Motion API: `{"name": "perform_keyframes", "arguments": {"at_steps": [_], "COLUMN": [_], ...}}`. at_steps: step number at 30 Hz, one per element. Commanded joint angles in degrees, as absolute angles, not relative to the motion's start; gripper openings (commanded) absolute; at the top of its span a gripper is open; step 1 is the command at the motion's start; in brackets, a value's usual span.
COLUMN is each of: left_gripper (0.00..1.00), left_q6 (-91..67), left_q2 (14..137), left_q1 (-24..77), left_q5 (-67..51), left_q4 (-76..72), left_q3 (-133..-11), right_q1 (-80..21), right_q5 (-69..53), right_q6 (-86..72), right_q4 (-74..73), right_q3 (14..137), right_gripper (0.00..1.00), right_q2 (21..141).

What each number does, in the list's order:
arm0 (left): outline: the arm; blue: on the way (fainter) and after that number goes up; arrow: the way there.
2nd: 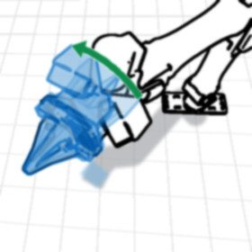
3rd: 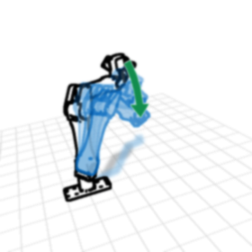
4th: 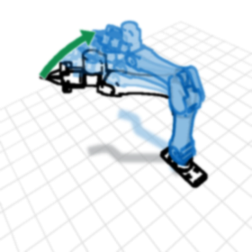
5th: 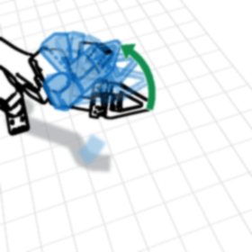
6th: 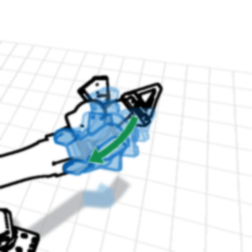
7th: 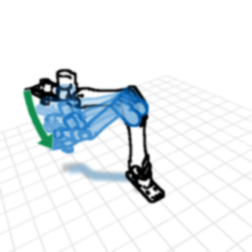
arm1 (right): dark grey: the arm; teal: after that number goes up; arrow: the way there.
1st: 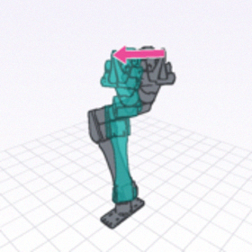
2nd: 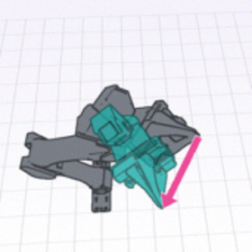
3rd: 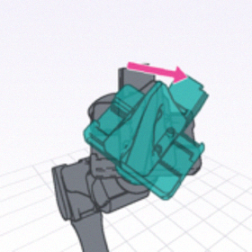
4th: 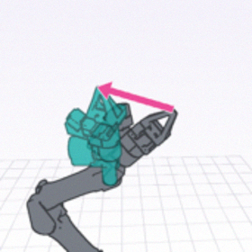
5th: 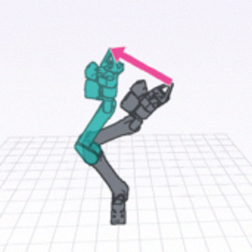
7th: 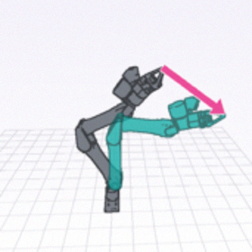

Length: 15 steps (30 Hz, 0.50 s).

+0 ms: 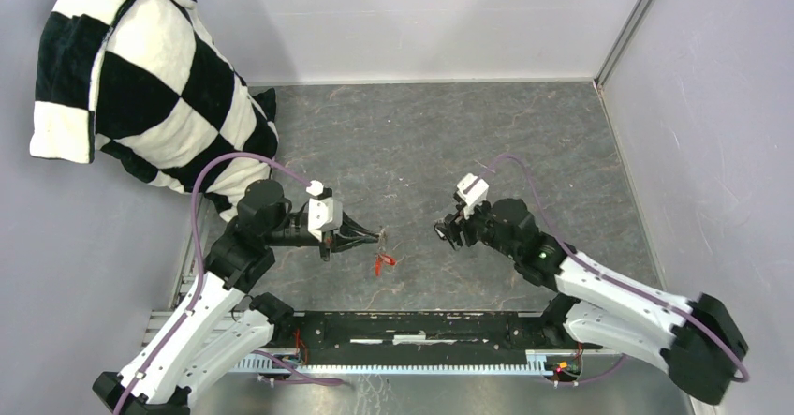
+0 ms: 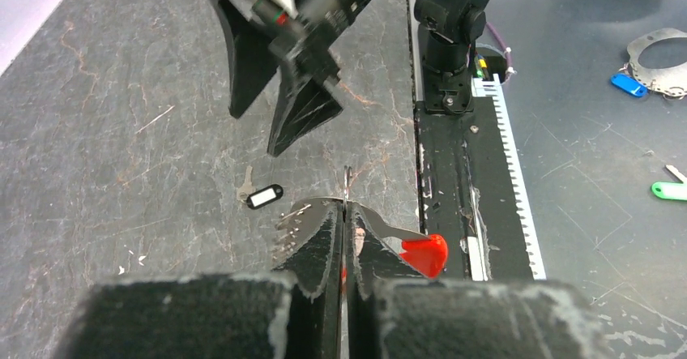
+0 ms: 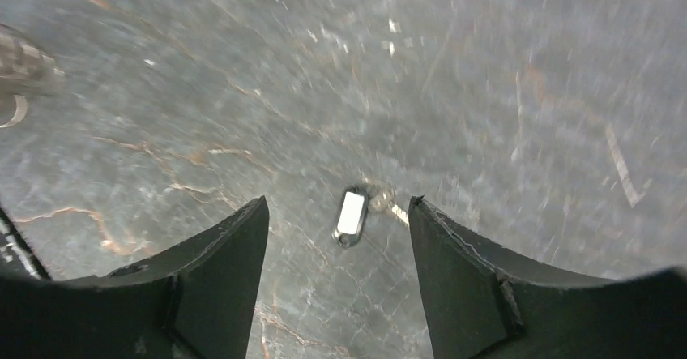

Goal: Put the keys on the keyring

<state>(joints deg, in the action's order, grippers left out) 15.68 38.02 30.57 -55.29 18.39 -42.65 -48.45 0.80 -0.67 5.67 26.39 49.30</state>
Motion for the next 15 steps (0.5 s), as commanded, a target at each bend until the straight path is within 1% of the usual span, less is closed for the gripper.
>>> {"name": "perform_keyframes", "arguments": {"at_steps": [1,4,8,10,12,15], "left_gripper": [0.02,0.02,0.02,0.02,0.02,0.02], "left_q6": [13.5,13.5,13.1,13.0,12.7,12.8], "left_q2": [37.8,37.6,37.7,37.7,37.7,37.6], "left_q1": [30.6,30.6,30.6,30.6,30.6,30.6], "left_q5": [-53.8,-54.0,-54.3,-54.5,-54.5,-54.4], "left_q4": [17.7,17.6,17.4,17.1,16.9,17.0], "left_q3": [-43.2,-42.6,-42.6,-42.6,-42.6,-42.5], "right_q1": [-45.6,-45.9,-48.0,-49.3,-50.8,-52.4], "right_q5": [-1.7,1.1,10.5,15.1,18.9,21.8], "right_q6": [-9.8,-14.5,-16.8,-17.3,-17.2,-17.1], "right_q4": [11.5,16.6,17.1,16.7,17.2,18.0], "right_q3": [26.2,25.3,27.4,28.5,29.3,31.1], "right_gripper": [0.69,0.73,0.73,0.69,0.63,0.59], "right_q2": [58.9,64.1,70.7,73.8,76.9,81.3]}}
